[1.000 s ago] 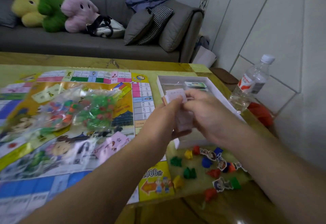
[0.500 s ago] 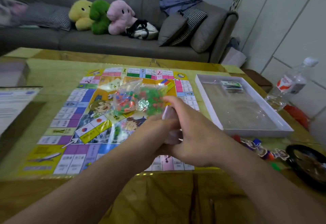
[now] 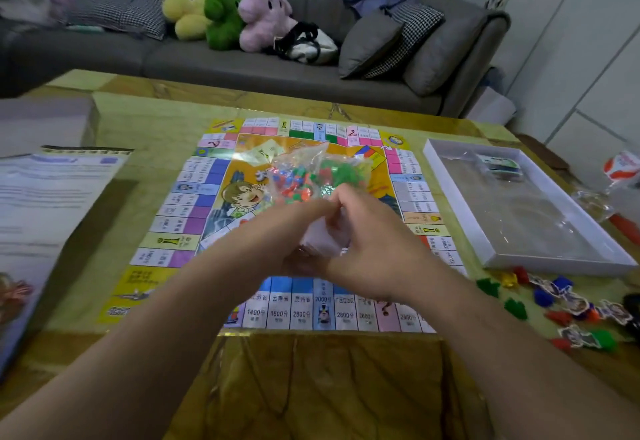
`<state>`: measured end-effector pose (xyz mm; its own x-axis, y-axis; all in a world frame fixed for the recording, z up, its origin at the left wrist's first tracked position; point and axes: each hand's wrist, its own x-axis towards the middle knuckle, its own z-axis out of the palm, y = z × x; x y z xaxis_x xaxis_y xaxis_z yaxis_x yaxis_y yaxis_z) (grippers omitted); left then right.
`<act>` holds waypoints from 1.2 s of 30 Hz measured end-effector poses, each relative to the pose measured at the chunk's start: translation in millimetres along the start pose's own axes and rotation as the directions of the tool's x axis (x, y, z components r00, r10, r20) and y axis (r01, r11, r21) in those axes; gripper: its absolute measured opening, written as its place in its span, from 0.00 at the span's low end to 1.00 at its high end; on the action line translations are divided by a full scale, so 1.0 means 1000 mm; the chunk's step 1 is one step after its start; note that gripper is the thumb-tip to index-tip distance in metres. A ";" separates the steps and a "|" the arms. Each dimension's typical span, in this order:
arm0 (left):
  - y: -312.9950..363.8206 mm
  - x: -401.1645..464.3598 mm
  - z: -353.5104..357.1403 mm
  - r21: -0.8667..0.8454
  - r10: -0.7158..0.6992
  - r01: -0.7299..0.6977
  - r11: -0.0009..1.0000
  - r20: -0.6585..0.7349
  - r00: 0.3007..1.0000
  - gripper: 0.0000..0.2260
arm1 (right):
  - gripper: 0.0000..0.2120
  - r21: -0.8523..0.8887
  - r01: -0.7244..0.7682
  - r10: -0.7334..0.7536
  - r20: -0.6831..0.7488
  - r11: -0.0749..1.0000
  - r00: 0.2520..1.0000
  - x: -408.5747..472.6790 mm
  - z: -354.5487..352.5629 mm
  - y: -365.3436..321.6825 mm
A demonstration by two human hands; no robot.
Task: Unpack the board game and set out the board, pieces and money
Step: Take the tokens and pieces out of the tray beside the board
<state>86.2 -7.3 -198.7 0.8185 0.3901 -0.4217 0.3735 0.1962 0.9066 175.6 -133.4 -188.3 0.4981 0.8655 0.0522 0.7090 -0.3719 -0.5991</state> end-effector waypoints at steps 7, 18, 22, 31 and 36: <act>0.009 -0.005 -0.025 0.208 0.218 -0.128 0.970 -0.502 0.837 0.15 | 0.26 -0.211 0.042 -0.027 0.077 0.977 0.997 0.023 0.047 0.008; 0.001 -0.003 0.009 0.429 0.476 -0.285 0.857 -0.447 0.758 0.04 | 0.09 -0.083 -0.118 0.101 -0.184 0.990 0.978 -0.026 -0.004 0.056; -0.007 0.005 0.044 0.553 0.541 -0.327 0.766 -0.281 0.793 0.06 | 0.14 -0.065 -0.239 0.216 -0.246 0.969 0.945 -0.045 -0.039 0.090; 0.015 0.075 0.194 0.713 0.642 -0.560 0.422 0.200 0.740 0.11 | 0.08 -0.067 -0.408 0.323 -0.500 0.911 0.804 -0.008 -0.154 0.211; 0.033 0.131 0.261 0.784 0.612 -0.547 0.294 0.285 0.738 0.15 | 0.10 -0.290 -0.499 0.311 -0.508 0.817 0.803 0.048 -0.210 0.299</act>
<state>319.5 -185.0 -220.0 0.9569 0.1515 0.2477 0.0046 -0.8608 0.5089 516.0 -273.3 -197.1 0.8742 0.4091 0.2614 0.4748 -0.8331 -0.2838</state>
